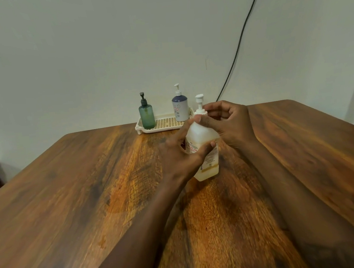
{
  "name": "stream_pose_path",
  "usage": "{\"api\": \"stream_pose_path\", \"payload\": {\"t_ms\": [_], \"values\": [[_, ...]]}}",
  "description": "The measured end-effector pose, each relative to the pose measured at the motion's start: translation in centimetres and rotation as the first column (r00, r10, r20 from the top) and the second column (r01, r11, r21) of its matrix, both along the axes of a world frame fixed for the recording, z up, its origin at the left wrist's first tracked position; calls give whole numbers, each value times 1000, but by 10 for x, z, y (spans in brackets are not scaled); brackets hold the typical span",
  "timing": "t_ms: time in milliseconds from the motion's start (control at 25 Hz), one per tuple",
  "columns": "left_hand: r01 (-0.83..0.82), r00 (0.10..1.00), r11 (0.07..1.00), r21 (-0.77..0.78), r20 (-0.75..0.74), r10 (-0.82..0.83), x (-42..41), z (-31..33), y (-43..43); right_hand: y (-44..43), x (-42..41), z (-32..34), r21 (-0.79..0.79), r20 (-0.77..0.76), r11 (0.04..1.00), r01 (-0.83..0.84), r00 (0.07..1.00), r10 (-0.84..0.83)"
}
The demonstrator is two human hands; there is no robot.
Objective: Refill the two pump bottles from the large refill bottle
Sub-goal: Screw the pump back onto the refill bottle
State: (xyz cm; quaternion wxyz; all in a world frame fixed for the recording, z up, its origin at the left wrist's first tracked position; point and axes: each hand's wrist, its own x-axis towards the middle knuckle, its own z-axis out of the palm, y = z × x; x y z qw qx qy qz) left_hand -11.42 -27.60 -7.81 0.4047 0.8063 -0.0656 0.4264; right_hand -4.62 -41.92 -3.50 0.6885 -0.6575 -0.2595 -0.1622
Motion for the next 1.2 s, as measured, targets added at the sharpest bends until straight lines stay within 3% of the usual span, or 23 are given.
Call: {"api": "stream_pose_path", "payload": {"t_ms": [160,280,360,440,520,640,760,920,1080,1200], "values": [[0,1000,1000,0,14,0,1,-1,-2,3,3,-3,-67,-14,996,53,998,-54],[44,999,999,-22,-13,-45,3,1,0,2,6,-2,-52,-162,967,-250,958,238],[73,997,997,-31,-23,-74,3,1,3,-3,7,1,-30,-198,933,-359,917,347],[91,995,995,-30,-46,-92,3,-1,4,-2,6,0,-47,-139,965,-259,958,251],[82,995,996,-17,-55,-83,3,-3,5,3,0,-2,-32,-82,998,-54,995,51],[83,991,996,-31,-100,-85,3,-5,3,6,-1,-3,3,-77,995,98,992,-98],[84,988,995,-47,-129,-90,2,-3,1,3,-1,0,-52,-116,997,54,991,-60],[209,971,973,-101,-97,-219,-3,7,1,-8,-8,9,-112,-118,967,-229,969,215],[277,953,950,-143,-88,-291,-9,12,-7,-12,-14,27,-246,40,965,90,996,-83],[279,954,947,-160,-68,-293,1,19,-11,-11,-15,33,-176,92,963,205,977,-191]]}}
